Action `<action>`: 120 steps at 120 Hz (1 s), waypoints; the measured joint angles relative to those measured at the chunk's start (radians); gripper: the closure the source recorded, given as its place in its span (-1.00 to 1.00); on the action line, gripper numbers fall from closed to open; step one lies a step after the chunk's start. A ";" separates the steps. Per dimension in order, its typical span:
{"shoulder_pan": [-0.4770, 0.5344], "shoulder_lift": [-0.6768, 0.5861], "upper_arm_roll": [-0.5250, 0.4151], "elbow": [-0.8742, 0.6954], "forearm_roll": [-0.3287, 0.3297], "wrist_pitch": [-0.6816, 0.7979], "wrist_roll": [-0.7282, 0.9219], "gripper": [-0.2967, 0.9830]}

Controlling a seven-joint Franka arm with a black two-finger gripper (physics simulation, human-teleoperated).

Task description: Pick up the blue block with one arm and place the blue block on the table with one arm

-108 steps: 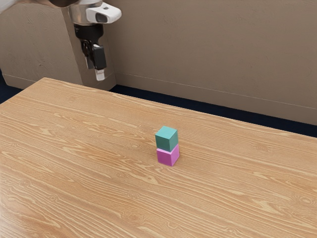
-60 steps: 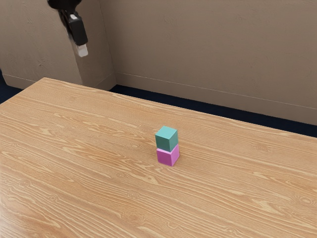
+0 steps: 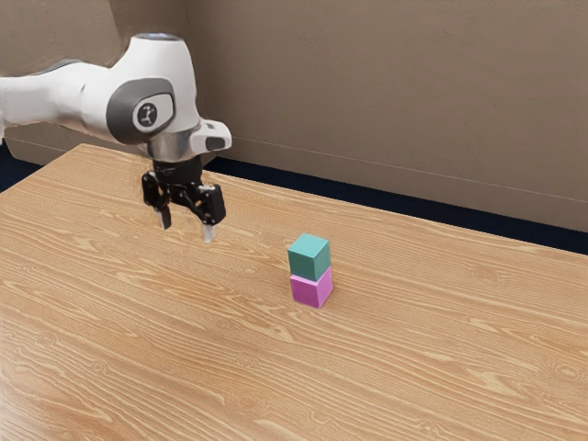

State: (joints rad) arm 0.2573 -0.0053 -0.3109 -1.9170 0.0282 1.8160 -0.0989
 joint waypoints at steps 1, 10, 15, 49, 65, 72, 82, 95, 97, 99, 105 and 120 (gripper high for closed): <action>-0.002 0.008 0.000 -0.001 -0.003 0.013 -0.007 -0.54; -0.029 0.078 -0.004 -0.001 -0.022 0.132 -0.069 -0.54; -0.057 0.102 -0.019 0.018 -0.018 0.183 -0.101 -0.54; -0.159 0.270 -0.050 0.083 0.059 0.350 -0.266 -0.54; -0.149 0.354 -0.047 0.226 0.067 0.361 -0.289 -0.54; -0.146 0.407 -0.046 0.295 0.068 0.353 -0.287 -0.54; -0.137 0.475 -0.045 0.346 0.070 0.344 -0.275 -0.54; -0.127 0.504 -0.033 0.362 0.068 0.336 -0.231 -0.54; -0.126 0.506 -0.032 0.362 0.068 0.335 -0.224 -0.54; -0.126 0.508 -0.032 0.363 0.067 0.335 -0.218 -0.54; -0.126 0.518 -0.030 0.364 0.068 0.332 -0.200 -0.54; -0.131 0.539 -0.031 0.385 0.069 0.322 -0.154 -0.54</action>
State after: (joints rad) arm 0.1268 0.5342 -0.3416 -1.5320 0.0970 2.1383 -0.2530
